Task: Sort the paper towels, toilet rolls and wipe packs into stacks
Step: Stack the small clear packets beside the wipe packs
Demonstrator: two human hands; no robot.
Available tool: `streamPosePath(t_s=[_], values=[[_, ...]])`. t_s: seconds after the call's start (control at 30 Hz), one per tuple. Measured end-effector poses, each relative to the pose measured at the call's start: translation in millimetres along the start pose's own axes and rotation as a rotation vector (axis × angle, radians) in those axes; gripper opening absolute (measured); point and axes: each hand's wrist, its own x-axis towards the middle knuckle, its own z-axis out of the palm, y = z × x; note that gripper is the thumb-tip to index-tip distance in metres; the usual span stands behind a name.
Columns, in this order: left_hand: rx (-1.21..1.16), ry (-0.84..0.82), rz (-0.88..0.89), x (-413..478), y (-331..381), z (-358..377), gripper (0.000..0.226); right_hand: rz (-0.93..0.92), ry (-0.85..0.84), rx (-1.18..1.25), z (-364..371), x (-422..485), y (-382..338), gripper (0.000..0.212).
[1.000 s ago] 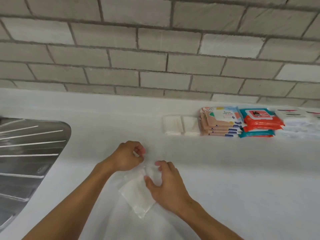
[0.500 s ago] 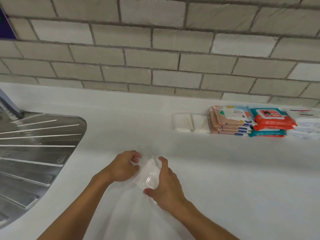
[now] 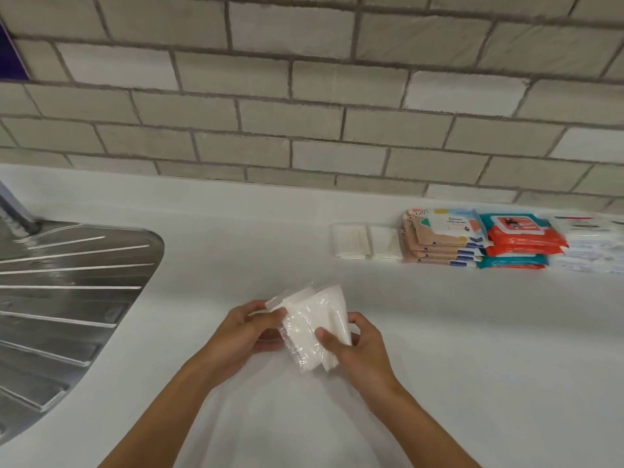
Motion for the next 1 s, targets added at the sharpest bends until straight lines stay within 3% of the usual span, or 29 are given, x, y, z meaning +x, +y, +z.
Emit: streamPosePath(t_s=[0.13,0.57,0.8,1.0], values=[[0.045,-0.171,-0.007,-9.4,-6.0,20.3,0.023,0.003,-0.017,0.024,-4.9,-0.6,-1.4,0.029],[0.123,0.071,0.139,10.9,5.7,29.0,0.012,0.013,0.017,0.119,-32.7,18.5,-17.0,0.01],[-0.146,0.102,0.035,24.1,11.3,32.7,0.025,0.06,0.008,0.283,-45.9,26.0,-21.2,0.014],[-0.163,0.062,-0.054,30.4,15.1,50.9,0.022,0.056,0.008,0.316,-48.9,27.7,-19.7,0.019]])
